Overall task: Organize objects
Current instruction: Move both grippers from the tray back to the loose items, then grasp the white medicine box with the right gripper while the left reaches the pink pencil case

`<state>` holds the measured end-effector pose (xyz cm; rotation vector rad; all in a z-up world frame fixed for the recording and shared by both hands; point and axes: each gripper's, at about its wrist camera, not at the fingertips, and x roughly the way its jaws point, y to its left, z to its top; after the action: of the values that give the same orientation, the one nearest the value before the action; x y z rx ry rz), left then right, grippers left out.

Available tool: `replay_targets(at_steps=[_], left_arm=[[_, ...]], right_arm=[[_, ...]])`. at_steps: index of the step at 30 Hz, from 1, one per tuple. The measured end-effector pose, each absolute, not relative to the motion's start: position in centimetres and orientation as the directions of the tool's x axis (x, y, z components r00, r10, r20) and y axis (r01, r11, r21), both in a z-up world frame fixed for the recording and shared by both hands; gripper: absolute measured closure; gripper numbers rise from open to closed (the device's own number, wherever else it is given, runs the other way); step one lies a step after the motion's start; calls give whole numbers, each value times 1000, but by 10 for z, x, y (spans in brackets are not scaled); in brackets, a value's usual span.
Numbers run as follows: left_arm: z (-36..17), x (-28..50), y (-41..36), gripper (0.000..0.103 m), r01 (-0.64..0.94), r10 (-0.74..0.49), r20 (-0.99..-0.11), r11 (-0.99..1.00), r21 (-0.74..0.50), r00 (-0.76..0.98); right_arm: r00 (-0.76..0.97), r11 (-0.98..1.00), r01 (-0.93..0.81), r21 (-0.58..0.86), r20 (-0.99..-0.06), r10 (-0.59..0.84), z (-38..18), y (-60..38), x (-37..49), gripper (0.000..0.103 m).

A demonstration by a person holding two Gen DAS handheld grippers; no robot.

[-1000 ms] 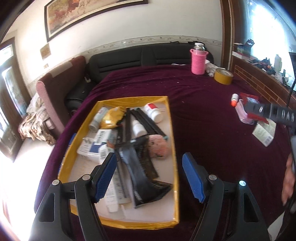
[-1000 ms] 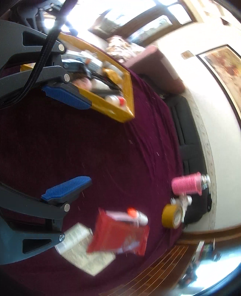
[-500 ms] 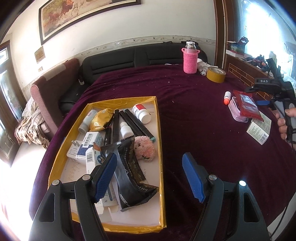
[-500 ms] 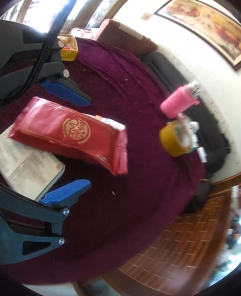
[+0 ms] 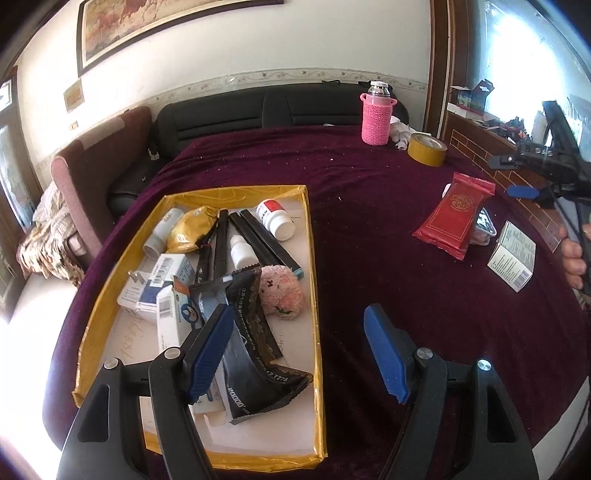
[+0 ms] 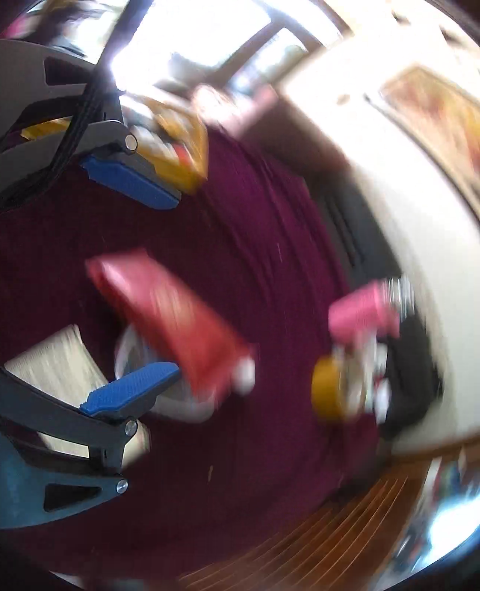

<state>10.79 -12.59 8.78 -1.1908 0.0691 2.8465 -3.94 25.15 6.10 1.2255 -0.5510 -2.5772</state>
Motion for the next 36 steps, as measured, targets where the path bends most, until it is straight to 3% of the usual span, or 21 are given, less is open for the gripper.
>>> replay_targets(at_steps=[3,7,12,14,17,23,27,33,36], left_arm=[[85,108,-126,35,-73,60,-722,-997,-13,-689],[90,111,-128,35,-60,48,-713,-998,-9,-699],[95,111,-131,35,-60,46,-712,-998,-5,-701],[95,110,-131,35,-64,47,-709,-998,-3,-703],[91,105,-131,35,-68,68,-714,-997,-28,-697],[82,97,-122,35,-85,120,-734,-993,-86,-668],[88,101,-123,35,-86,108,-720,-994,-67,-686],[90,93,-115,35,-115,148,-721,-989,-95,-677],[91,87,-95,35,-177,189,-724,-980,-94,-663]], right_arm=[[-599,-893,-48,447,-728,-332,44,263,-69,17],[-447,-839,-29,544,-757,-476,17,235,-106,16],[-302,-658,160,736,-598,-742,11,186,-103,16],[-385,-697,137,704,-610,-692,19,202,-96,16],[-494,-833,13,554,-720,-487,24,239,-90,16],[-501,-915,-110,389,-817,-287,11,261,-111,17],[-392,-862,-66,502,-808,-440,-9,250,-117,16],[-197,-771,179,612,-745,-637,-14,183,-82,16],[-226,-739,199,643,-704,-673,0,194,-63,16]])
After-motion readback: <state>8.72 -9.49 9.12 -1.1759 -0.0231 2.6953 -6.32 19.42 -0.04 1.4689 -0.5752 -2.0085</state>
